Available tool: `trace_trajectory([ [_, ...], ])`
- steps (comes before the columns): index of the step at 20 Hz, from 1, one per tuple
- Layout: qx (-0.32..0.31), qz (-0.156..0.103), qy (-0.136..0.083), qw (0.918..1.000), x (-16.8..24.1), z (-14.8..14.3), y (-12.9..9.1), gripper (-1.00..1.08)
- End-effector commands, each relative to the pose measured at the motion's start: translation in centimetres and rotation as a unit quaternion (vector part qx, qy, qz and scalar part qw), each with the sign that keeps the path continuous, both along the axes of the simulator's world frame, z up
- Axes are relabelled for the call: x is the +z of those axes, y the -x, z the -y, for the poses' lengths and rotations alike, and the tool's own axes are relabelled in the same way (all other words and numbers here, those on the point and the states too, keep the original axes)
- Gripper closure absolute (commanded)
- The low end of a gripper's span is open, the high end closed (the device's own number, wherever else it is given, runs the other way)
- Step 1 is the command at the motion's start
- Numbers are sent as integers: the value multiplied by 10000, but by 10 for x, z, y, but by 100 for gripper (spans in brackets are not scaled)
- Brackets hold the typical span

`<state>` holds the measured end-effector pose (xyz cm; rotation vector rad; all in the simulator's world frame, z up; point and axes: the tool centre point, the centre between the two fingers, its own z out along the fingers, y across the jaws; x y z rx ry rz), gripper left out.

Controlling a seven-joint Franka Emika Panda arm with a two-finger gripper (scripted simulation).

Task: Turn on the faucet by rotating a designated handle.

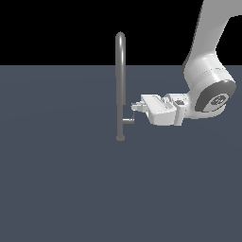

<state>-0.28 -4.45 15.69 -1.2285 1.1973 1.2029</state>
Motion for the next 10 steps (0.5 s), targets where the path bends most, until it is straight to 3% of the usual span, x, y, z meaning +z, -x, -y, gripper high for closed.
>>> trace_trajectory([
  [1, 12, -39, -14, 10000, -7, 0, 10, 108],
  [6, 24, -74, -27, 10000, -21, 1, 31, 108],
  [8, 6, 43, 2, 10000, -10, 0, 19, 108],
  [10, 12, 8, -7, 10000, -23, 0, 27, 108],
])
